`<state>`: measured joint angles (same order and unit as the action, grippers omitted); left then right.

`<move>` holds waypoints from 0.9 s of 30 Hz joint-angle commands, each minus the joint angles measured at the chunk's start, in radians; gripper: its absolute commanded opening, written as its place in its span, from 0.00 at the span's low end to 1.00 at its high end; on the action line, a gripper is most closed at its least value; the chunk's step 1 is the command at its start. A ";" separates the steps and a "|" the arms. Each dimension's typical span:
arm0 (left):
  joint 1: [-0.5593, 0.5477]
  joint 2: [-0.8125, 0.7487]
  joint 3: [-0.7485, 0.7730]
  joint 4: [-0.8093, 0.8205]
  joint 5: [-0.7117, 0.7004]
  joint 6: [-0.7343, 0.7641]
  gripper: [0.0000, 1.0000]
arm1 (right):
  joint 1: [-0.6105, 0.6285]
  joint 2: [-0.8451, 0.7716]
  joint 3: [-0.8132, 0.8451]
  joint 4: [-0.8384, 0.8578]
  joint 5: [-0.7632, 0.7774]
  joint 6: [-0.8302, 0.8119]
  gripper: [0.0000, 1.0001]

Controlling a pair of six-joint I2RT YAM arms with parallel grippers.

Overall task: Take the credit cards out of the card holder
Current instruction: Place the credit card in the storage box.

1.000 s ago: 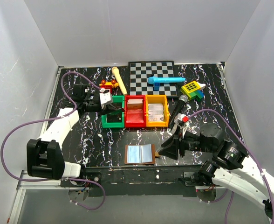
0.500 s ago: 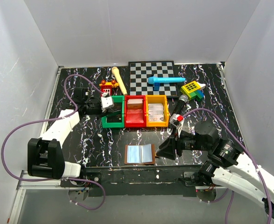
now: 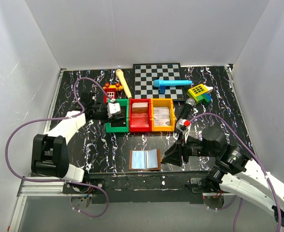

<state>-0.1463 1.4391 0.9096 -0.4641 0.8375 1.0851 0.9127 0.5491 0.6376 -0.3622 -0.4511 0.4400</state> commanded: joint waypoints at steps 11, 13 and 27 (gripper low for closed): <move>-0.039 0.103 0.052 0.036 -0.043 0.068 0.00 | 0.002 0.034 -0.019 0.091 -0.009 0.031 0.56; -0.041 0.099 0.034 0.048 -0.038 0.070 0.00 | 0.000 0.044 -0.018 0.097 -0.008 0.029 0.56; -0.041 0.075 0.003 0.009 0.031 0.079 0.00 | 0.002 0.112 0.000 0.129 -0.041 0.025 0.56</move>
<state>-0.1833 1.5513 0.9234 -0.4305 0.8135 1.1439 0.9127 0.6655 0.6231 -0.2893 -0.4679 0.4664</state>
